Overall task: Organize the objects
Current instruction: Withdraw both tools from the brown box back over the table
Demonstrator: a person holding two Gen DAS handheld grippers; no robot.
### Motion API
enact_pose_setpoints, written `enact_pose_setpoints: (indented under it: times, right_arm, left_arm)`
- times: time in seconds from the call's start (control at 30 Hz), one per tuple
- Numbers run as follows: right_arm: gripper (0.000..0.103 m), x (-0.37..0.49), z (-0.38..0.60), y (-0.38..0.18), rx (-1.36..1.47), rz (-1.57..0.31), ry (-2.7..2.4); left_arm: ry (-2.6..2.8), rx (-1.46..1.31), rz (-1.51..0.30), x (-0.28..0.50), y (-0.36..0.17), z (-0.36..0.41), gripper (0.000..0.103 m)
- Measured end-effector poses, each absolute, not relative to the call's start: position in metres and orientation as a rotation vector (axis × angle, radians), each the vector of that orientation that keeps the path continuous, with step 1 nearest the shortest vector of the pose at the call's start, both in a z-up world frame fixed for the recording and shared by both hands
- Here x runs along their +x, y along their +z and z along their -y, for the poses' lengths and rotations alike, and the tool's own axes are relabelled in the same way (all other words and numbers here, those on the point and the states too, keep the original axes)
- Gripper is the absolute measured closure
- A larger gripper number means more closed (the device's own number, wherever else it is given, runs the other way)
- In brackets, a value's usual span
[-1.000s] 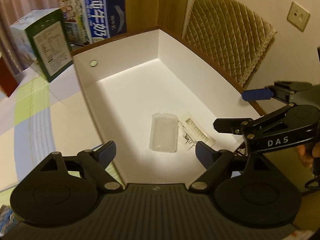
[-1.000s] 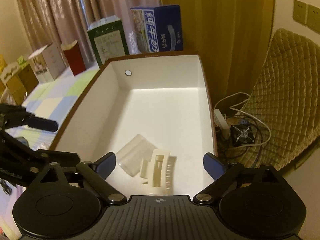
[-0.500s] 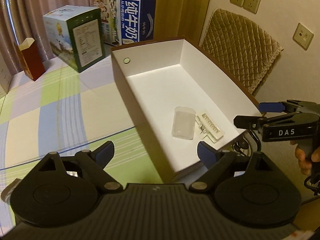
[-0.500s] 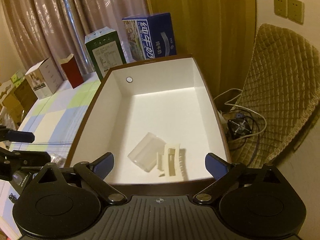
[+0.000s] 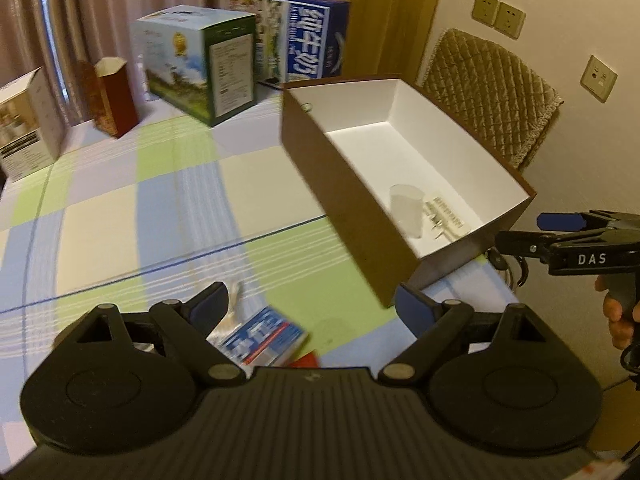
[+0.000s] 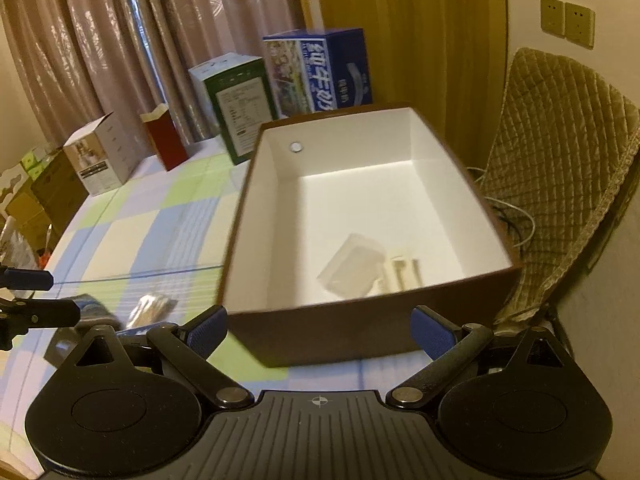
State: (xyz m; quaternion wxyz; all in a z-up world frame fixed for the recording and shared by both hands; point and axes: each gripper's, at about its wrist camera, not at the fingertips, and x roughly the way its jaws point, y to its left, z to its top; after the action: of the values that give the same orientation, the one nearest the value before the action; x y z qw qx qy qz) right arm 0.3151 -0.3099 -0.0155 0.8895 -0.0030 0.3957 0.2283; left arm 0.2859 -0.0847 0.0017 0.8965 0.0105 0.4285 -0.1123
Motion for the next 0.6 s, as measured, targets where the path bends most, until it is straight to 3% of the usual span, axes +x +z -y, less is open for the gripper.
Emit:
enact_pose_setpoints:
  times: [0.6]
  right_arm:
    - [0.008,0.253,0.222,-0.049,-0.044,-0.915,0.587]
  left_arm:
    - [-0.022,-0.036,-0.942,0.208,-0.013,-0.052,0.015]
